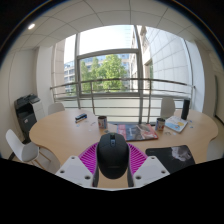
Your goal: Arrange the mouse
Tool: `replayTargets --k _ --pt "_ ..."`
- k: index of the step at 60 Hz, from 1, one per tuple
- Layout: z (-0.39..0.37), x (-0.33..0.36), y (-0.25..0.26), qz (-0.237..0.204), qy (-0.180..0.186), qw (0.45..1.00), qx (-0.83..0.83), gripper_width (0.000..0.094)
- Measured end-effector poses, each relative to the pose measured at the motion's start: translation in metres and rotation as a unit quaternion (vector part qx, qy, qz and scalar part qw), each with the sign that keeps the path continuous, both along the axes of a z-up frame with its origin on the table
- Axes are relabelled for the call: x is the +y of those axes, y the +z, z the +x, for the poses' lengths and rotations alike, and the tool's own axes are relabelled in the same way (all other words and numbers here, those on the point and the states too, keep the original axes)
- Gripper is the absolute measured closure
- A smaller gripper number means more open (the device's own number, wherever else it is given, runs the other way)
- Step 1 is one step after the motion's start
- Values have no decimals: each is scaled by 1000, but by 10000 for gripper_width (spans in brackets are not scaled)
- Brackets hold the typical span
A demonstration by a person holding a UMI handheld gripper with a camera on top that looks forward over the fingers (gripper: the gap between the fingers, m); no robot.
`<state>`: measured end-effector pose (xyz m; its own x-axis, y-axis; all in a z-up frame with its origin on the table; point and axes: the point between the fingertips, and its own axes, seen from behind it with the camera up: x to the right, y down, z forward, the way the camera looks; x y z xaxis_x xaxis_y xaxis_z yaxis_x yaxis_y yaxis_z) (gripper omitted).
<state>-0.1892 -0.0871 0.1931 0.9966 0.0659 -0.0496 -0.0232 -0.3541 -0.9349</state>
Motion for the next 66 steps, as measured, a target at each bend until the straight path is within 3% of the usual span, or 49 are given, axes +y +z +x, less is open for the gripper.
replayTargets --k 6,11,20,27,35,42,47,66 --pt "73 33 43 34 -29 999 7 550" --pt "146 55 24 19 -60 998 -4 551" --pt "252 69 -77 -80 -99 992 -16 550" --pt "284 62 -160 -151 -93 984 -23 549" --pt "295 54 -206 -190 -87 978 -3 483" --pt "290 53 -205 -191 -68 979 -5 369" --pt "291 52 -191 -185 -66 980 -17 86" --pt "277 -25 -87 -147 -96 983 -50 90"
